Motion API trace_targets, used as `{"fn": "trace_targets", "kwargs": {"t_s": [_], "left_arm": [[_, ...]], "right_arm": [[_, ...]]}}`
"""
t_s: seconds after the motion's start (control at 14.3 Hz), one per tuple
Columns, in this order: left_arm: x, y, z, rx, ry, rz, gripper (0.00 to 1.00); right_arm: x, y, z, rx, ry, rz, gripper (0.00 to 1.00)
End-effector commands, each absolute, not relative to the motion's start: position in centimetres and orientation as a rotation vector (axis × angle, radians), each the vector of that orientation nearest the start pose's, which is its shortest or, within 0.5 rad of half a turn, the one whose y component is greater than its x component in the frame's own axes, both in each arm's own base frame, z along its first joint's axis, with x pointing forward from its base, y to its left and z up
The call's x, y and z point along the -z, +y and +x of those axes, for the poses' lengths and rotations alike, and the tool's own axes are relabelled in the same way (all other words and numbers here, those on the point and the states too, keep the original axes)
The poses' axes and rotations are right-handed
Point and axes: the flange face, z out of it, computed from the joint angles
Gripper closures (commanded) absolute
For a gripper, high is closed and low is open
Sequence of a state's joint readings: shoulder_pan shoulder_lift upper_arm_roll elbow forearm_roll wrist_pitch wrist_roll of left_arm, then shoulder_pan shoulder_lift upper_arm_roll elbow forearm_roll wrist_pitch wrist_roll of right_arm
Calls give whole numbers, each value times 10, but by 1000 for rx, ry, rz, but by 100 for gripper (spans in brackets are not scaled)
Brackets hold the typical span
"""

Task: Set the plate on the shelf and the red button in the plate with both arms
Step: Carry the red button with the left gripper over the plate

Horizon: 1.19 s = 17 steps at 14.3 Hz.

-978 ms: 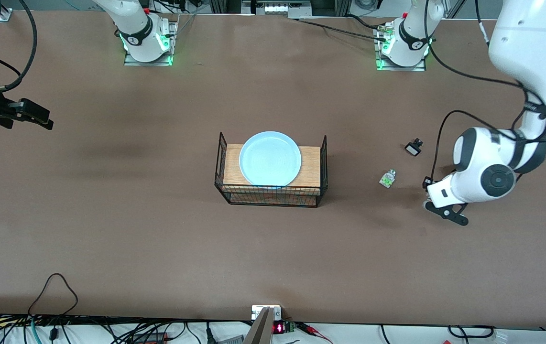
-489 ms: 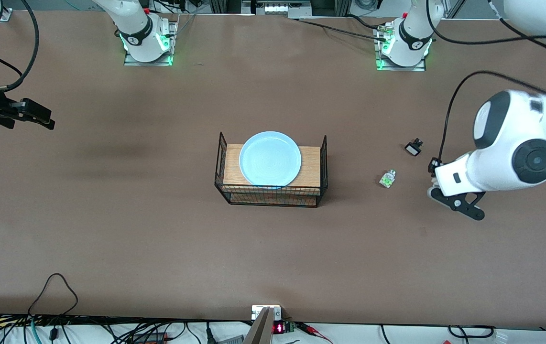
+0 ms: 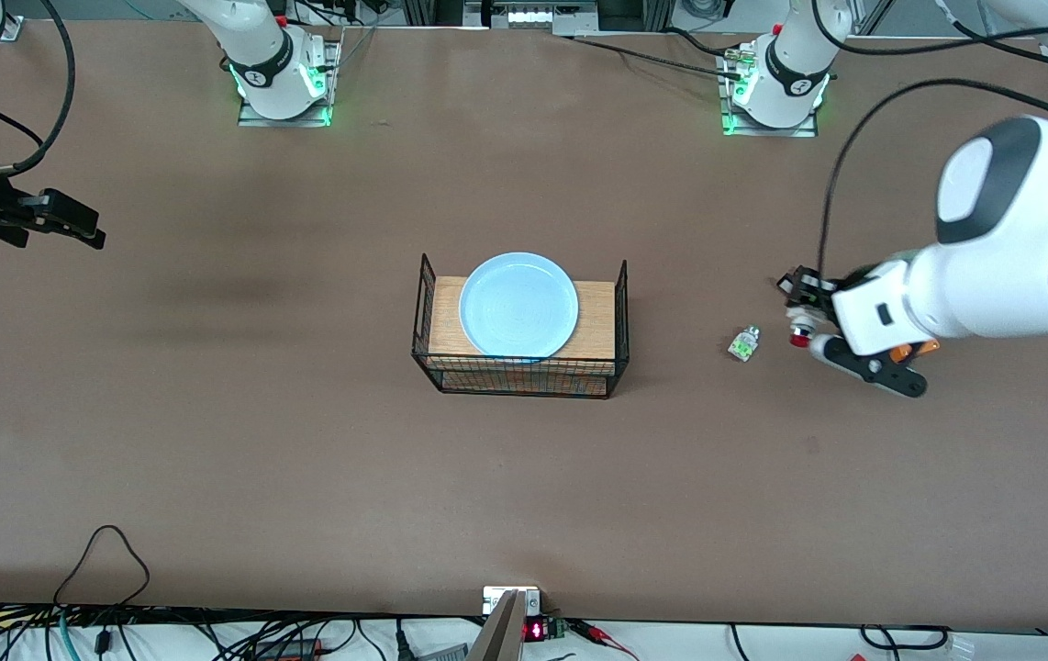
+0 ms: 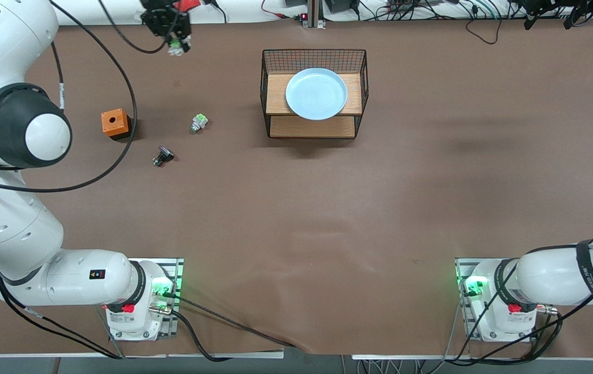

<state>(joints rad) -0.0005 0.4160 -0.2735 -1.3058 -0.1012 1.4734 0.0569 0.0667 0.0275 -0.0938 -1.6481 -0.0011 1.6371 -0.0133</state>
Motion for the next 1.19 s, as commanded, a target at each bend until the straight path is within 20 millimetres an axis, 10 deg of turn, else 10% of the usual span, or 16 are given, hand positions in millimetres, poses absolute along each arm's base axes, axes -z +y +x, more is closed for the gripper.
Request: {"fn": "trace_targets", "kwargs": {"t_s": [0.0, 0.28, 0.77, 1.12], "left_arm": [[-521, -223, 605, -441, 463, -3278, 89], [-541, -319, 575, -443, 173, -3331, 89], [-446, -457, 563, -295, -40, -3392, 89], [-385, -479, 569, -214, 28, -3362, 89]], "right_arm": [[-585, -13, 563, -63, -5, -3148, 0], [-585, -14, 563, -65, -3, -3148, 0], [-585, -15, 563, -65, -1, -3148, 0], [-585, -14, 562, -63, -3, -3148, 0]]}}
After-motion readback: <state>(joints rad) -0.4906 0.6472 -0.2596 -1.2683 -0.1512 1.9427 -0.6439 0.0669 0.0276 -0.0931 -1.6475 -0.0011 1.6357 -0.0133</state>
